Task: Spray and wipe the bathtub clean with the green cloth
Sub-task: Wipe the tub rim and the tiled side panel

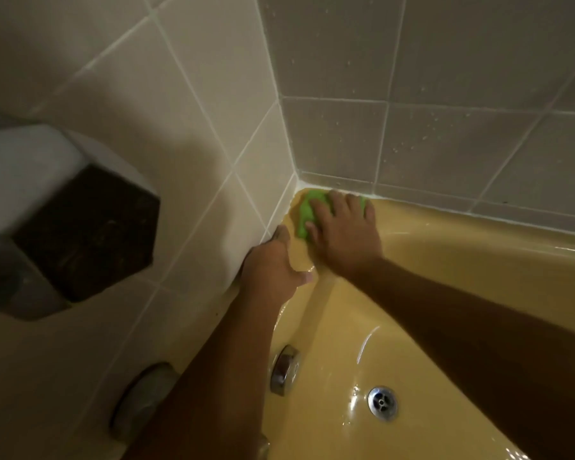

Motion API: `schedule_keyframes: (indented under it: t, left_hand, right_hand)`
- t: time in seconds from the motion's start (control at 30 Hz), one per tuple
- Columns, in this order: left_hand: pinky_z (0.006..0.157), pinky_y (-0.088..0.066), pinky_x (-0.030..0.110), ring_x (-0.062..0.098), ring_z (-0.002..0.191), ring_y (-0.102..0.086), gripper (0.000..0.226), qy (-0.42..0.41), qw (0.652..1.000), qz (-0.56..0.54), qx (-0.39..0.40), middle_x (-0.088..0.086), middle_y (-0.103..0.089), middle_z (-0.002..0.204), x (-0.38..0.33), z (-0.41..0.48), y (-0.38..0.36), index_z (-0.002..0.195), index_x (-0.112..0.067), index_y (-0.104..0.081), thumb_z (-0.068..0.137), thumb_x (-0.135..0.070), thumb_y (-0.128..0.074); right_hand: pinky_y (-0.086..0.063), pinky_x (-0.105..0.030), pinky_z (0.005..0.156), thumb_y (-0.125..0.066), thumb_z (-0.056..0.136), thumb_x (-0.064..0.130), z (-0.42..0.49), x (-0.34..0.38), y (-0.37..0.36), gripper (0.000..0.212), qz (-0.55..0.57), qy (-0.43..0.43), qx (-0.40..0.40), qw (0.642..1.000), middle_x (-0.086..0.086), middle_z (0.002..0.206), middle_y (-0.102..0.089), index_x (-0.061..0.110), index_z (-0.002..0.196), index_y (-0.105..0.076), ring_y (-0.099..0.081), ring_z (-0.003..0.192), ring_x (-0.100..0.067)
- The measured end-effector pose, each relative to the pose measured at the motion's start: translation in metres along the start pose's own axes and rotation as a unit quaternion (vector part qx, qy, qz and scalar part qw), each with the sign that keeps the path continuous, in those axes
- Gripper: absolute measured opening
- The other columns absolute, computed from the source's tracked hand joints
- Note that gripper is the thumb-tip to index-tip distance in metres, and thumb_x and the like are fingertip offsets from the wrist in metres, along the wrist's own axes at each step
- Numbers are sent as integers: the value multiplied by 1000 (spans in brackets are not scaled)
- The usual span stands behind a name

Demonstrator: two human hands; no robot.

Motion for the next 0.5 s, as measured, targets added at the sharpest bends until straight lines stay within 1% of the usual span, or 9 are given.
schedule_keyframes:
  t: [0.07, 0.13, 0.2, 0.27, 0.3, 0.33, 0.4, 0.47, 0.5]
  left_hand:
    - [104, -51, 42, 32, 125, -62, 112, -4, 1000, -18, 8, 11, -65, 138, -2, -1, 0, 165, -20, -18, 80, -46, -86]
    - [106, -50, 41, 32, 127, -60, 114, -5, 1000, -22, 11, 10, -63, 141, -4, -4, -1, 166, -20, -15, 80, -45, -86]
    - [106, -49, 41, 33, 131, -57, 111, -6, 1000, 0, 3, 9, -59, 147, -5, -4, -1, 166, -18, -15, 83, -46, -84]
    - [109, -47, 43, 34, 136, -53, 110, 1, 1000, 18, 8, 9, -53, 153, -6, -5, -2, 166, -18, -10, 86, -47, -81]
    - [110, -46, 44, 35, 137, -53, 109, 0, 1000, 20, 9, 10, -53, 154, -7, -6, -1, 166, -17, -10, 87, -46, -80]
    - [110, -46, 44, 34, 136, -53, 107, -5, 1000, 16, 7, 10, -54, 152, -9, -6, -1, 166, -17, -11, 88, -45, -79]
    - [108, -47, 43, 33, 130, -58, 103, -18, 1000, 6, 1, 11, -60, 144, -12, -9, 2, 165, -17, -16, 88, -42, -80]
    - [106, -47, 39, 33, 126, -60, 97, -30, 999, 21, -3, 11, -64, 138, -13, -12, 3, 163, -17, -22, 89, -39, -79]
    - [106, -47, 38, 33, 126, -60, 92, -31, 999, 36, -2, 11, -64, 138, -13, -14, 4, 162, -18, -24, 90, -38, -78]
  right_hand:
    - [-32, -56, 112, -30, 105, 55, -34, 25, -6, 57, 24, 103, 22, 994, -13, 148, -52, 24, 148, -50, -47, 132, -37]
    - [-34, -54, 112, -29, 106, 58, -39, 15, -7, 58, 7, 184, 34, 982, -12, 147, -53, 24, 149, -49, -48, 131, -35]
    - [-37, -54, 108, -33, 106, 57, -12, -10, 1, 57, -8, 138, 15, 990, -12, 145, -55, 24, 148, -50, -50, 128, -37]
    - [-36, -56, 108, -37, 105, 55, -1, -24, 5, 53, 16, 13, -6, 1000, -11, 145, -53, 24, 146, -50, -49, 129, -38]
    - [-33, -57, 111, -38, 105, 53, -8, -19, 4, 52, 22, -24, -19, 999, -10, 146, -51, 24, 147, -49, -47, 132, -37]
    - [-31, -58, 113, -37, 105, 53, -18, -9, 3, 52, 30, -24, -26, 999, -10, 147, -50, 24, 148, -48, -45, 135, -37]
    - [-29, -58, 115, -31, 106, 55, -40, 11, -4, 55, 48, 67, 3, 997, -10, 148, -50, 24, 148, -48, -45, 136, -36]
    - [-34, -56, 113, -28, 106, 59, -41, 6, -6, 58, 22, 163, 37, 986, -10, 147, -51, 25, 149, -48, -46, 133, -34]
    - [-36, -55, 111, -27, 106, 60, -32, -5, -6, 59, 3, 171, 43, 984, -10, 147, -51, 25, 149, -48, -47, 131, -34]
Point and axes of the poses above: each hand's wrist, its own z-axis towards the middle knuckle, its own y-axis out of the back of the hand, x = y × z, the point moved 10 cm from there along z, towards the middle knuckle
